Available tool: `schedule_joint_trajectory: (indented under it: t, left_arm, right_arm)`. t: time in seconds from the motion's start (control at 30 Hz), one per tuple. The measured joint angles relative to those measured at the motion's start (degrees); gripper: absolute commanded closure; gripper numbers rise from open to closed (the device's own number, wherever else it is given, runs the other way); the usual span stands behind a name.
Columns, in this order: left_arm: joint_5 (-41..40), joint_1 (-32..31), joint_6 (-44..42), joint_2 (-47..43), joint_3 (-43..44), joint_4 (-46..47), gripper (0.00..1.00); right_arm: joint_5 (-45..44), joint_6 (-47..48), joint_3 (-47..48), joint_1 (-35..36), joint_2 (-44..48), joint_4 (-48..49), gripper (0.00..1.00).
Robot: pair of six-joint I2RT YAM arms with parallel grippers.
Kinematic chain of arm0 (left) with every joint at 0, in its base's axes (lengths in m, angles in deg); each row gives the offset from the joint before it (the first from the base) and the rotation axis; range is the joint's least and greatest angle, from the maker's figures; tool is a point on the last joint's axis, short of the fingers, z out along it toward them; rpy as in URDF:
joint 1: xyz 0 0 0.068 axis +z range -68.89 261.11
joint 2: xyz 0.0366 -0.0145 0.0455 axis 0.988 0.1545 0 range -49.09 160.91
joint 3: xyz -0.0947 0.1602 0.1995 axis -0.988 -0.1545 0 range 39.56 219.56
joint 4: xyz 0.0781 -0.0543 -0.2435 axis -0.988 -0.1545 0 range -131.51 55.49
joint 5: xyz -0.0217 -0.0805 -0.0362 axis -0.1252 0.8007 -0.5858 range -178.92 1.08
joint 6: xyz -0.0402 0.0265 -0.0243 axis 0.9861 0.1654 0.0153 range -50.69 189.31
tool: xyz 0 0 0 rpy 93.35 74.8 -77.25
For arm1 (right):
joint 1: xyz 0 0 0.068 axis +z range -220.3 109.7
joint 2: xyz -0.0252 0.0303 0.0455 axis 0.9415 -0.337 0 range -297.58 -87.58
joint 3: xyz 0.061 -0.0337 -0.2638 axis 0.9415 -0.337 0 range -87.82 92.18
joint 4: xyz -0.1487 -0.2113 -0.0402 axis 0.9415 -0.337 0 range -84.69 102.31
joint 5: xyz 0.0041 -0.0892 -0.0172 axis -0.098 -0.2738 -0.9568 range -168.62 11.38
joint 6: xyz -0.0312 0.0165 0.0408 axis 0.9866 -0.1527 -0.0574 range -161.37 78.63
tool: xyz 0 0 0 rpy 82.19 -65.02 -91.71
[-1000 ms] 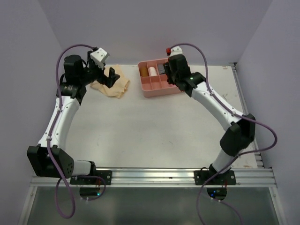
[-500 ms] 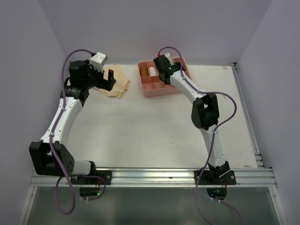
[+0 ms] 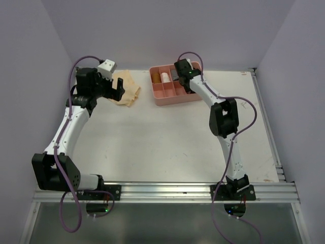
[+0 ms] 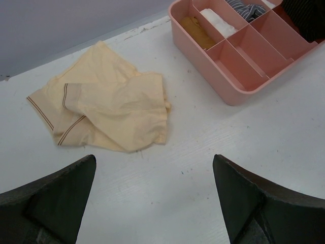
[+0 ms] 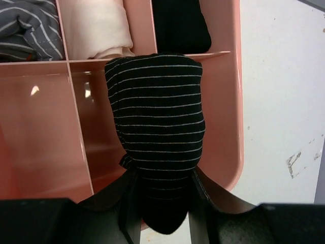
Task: Roll the underwear
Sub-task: Place the rolled underwear into the container
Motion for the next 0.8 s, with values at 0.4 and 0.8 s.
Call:
schedule_joint_trajectory:
  t: [0.4,0.8]
  left_arm:
    - [-0.7,0.0,0.0,0.1,-0.7,-0.5,0.0]
    - [-1.1,0.0,0.0,1.9,-0.7,-1.5,0.0]
  right_arm:
    - [7.5,-0.5,0.7,0.4,-1.1,0.3,1.0]
    - [18.8,-6.9,4.1,-4.1,-4.9,-2.6,1.0]
